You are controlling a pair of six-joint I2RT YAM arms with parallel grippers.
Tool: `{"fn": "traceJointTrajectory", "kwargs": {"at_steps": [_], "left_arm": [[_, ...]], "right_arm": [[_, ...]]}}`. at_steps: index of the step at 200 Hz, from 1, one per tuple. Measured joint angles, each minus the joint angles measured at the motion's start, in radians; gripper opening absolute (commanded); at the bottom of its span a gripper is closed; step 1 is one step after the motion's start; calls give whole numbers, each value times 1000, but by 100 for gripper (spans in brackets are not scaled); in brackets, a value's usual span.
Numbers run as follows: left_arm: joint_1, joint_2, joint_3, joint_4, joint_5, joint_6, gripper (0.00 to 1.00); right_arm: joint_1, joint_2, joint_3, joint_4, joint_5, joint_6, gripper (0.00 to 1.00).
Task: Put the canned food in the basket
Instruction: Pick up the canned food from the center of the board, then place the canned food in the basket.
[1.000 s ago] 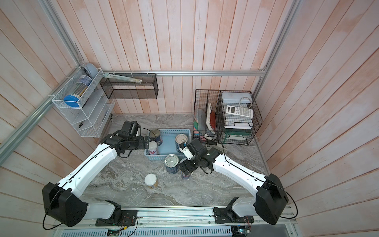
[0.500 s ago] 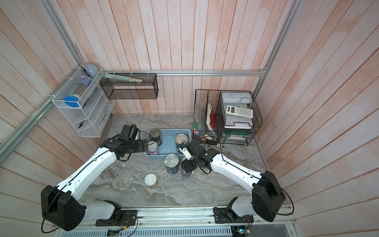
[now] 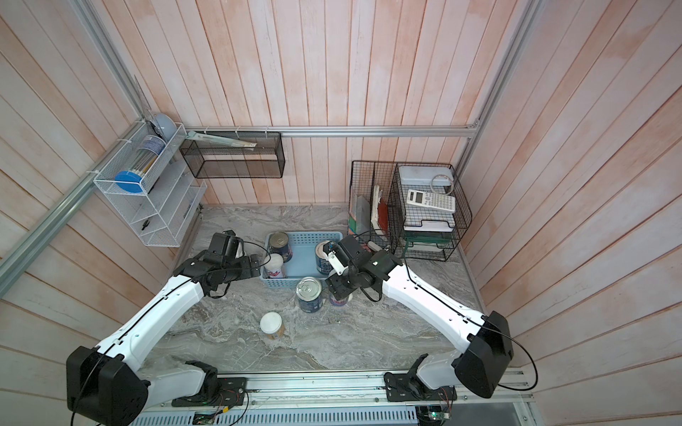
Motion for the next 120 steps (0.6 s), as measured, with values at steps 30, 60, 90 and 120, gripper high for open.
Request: {"fn": "traceJointTrajectory", "kwargs": {"at_steps": [30, 60, 90, 120], "left_arm": [[14, -1, -6, 10, 10, 0, 100], [23, -1, -14, 13, 19, 1, 100], [32, -2, -19, 19, 24, 1, 100], [42, -2, -31, 22, 26, 2, 100]], "right_arm": [[0, 0, 82, -1, 31, -20, 48], [0, 56, 241, -35, 39, -56, 48], [0, 179, 412, -24, 36, -103, 50], [0, 345, 579, -42, 29, -148, 50]]}}
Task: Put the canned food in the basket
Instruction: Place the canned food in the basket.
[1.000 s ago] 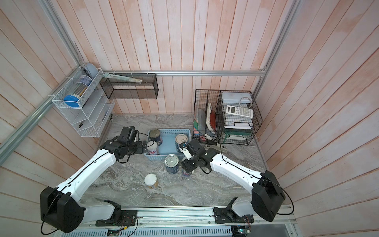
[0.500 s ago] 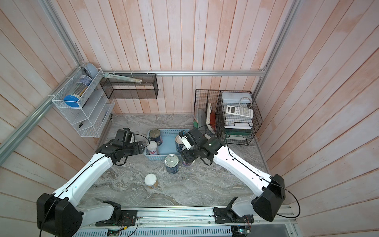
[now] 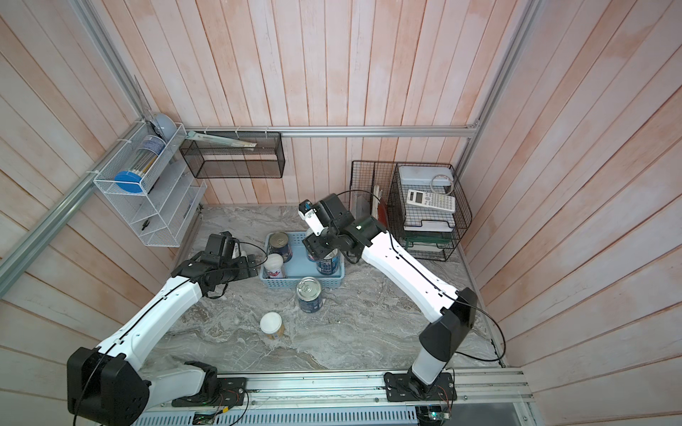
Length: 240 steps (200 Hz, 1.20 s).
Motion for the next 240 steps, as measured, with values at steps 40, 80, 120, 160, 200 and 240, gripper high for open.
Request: {"fn": "traceJointTrajectory", "kwargs": {"at_steps": [40, 80, 120, 160, 200, 240], "left_arm": [[13, 0, -2, 0, 2, 2, 100], [24, -2, -18, 7, 5, 5, 100], [31, -2, -21, 8, 5, 10, 100], [36, -2, -23, 9, 5, 13, 100], [37, -2, -25, 15, 11, 18, 100], [39, -2, -26, 15, 14, 21, 100]], "right_arm": [[0, 228, 245, -38, 0, -40, 50], [0, 385, 429, -81, 20, -71, 50], [-16, 458, 451, -87, 3, -80, 50], [-51, 524, 464, -80, -16, -80, 49], [-78, 561, 464, -63, -35, -81, 49], [-93, 579, 468, -37, -60, -82, 50]]}}
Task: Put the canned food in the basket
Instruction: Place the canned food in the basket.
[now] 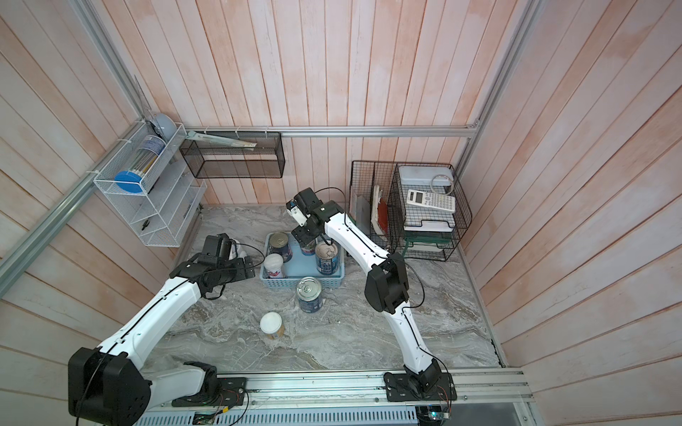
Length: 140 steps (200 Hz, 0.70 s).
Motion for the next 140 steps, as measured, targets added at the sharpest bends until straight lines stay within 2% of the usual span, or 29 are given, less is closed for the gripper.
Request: {"fn": "traceJointTrajectory", "kwargs": {"at_steps": [65, 115, 140], "left_arm": [[0, 1, -3, 2, 1, 3, 100], [0, 2, -4, 8, 1, 4, 100], [1, 2, -5, 8, 1, 5, 100]], "right_arm": [[-8, 65, 8, 39, -42, 0, 52], [-8, 84, 8, 66, -45, 0, 65], [-9, 84, 8, 73, -45, 2, 79]]}}
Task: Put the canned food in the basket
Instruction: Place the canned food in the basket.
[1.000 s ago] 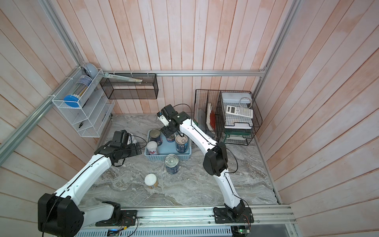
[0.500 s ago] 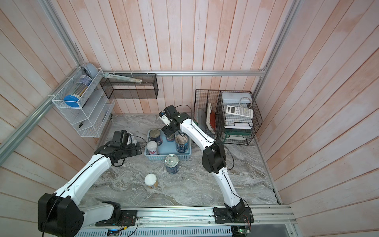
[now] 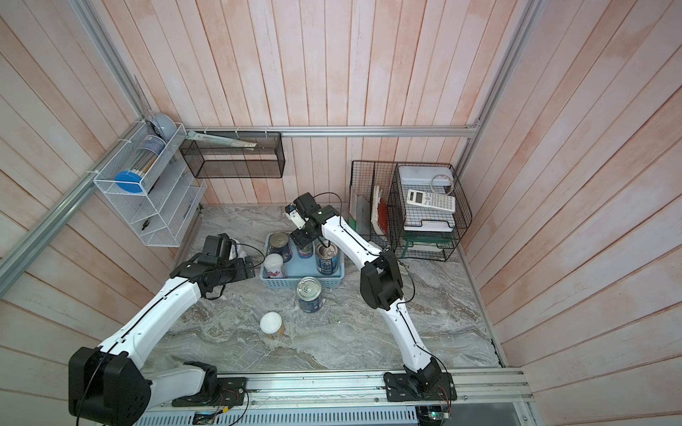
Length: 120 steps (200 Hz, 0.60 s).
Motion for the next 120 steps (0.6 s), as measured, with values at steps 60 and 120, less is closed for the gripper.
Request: {"fn": "traceJointTrajectory", "kwargs": {"at_steps": [60, 120], "left_arm": [[2, 0, -5, 2, 0, 2, 100], [2, -18, -11, 8, -1, 3, 100]], "right_arm": [[-2, 0, 3, 68, 2, 2, 96], [-2, -82, 3, 38, -2, 15, 97]]}}
